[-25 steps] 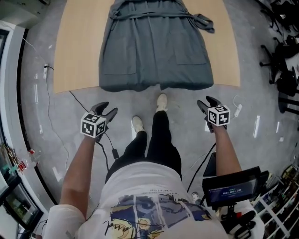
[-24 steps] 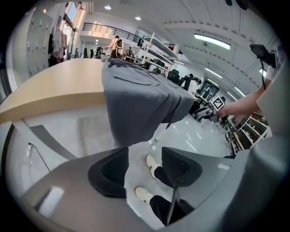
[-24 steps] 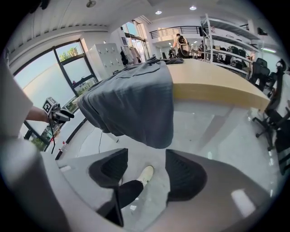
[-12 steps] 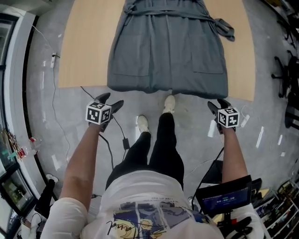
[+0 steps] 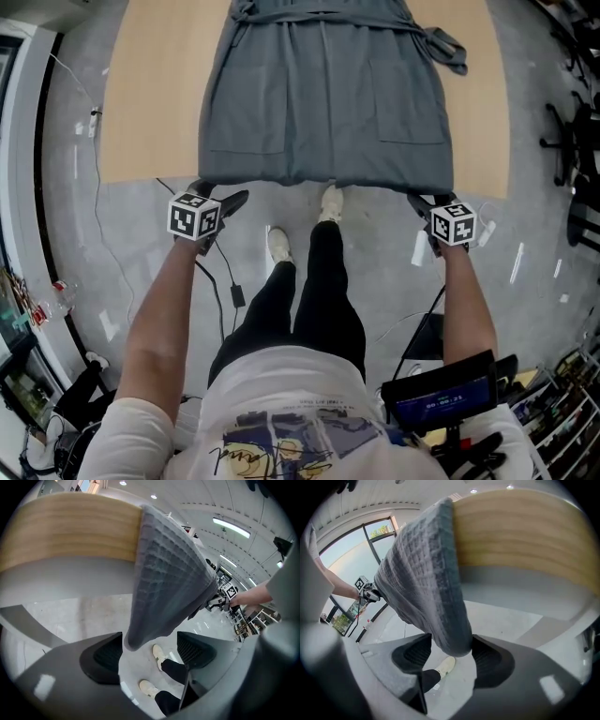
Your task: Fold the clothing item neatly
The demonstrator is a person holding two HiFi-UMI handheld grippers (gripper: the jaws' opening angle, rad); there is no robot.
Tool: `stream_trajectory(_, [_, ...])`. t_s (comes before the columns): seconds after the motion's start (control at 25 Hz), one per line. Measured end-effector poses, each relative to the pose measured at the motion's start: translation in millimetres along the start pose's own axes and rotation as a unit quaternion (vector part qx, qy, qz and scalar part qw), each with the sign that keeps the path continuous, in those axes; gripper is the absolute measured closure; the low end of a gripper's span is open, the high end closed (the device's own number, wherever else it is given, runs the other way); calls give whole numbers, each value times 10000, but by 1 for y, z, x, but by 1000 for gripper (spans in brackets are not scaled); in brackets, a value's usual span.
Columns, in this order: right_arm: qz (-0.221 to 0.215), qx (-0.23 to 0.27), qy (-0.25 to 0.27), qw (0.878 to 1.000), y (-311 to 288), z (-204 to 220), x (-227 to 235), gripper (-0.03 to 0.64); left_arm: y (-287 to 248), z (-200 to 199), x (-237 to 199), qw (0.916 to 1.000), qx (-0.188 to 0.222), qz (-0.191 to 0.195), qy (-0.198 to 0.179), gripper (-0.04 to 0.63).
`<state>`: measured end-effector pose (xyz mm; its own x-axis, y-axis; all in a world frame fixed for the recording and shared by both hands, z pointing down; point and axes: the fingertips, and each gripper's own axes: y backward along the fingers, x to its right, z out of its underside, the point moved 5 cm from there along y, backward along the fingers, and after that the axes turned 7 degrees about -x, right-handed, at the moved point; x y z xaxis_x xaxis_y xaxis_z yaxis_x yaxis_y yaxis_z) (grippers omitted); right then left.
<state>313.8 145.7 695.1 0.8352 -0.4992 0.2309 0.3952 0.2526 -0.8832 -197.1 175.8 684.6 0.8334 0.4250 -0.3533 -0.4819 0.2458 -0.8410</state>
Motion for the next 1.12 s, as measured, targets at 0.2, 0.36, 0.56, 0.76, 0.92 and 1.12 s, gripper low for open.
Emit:
stream_trajectory(0.2, [-308, 62, 37, 9995, -2, 1, -11, 392, -8, -16, 8, 9997, 26, 106, -230, 229])
stream_trajectory(0.36, [-524, 93, 29, 9986, -4, 1, -24, 507, -1, -26, 15, 9992, 257, 241, -185, 329])
stream_trajectory(0.56, [-758, 119, 197, 9969, 4, 3, -49, 594, 12, -27, 31, 9974, 424, 573, -128, 483])
stream_trajectory(0.76, [-859, 310, 308, 9953, 12, -2, -69, 607, 21, -25, 46, 9944, 477, 922, -180, 574])
stream_trajectory(0.92, [-868, 509, 316, 9944, 22, -5, -86, 607, 31, -21, 61, 9920, 444, 1139, -325, 574])
stream_trajectory(1.12, [-870, 729, 250, 9932, 34, -5, -107, 607, 46, -17, 75, 9896, 539, 1263, -439, 575])
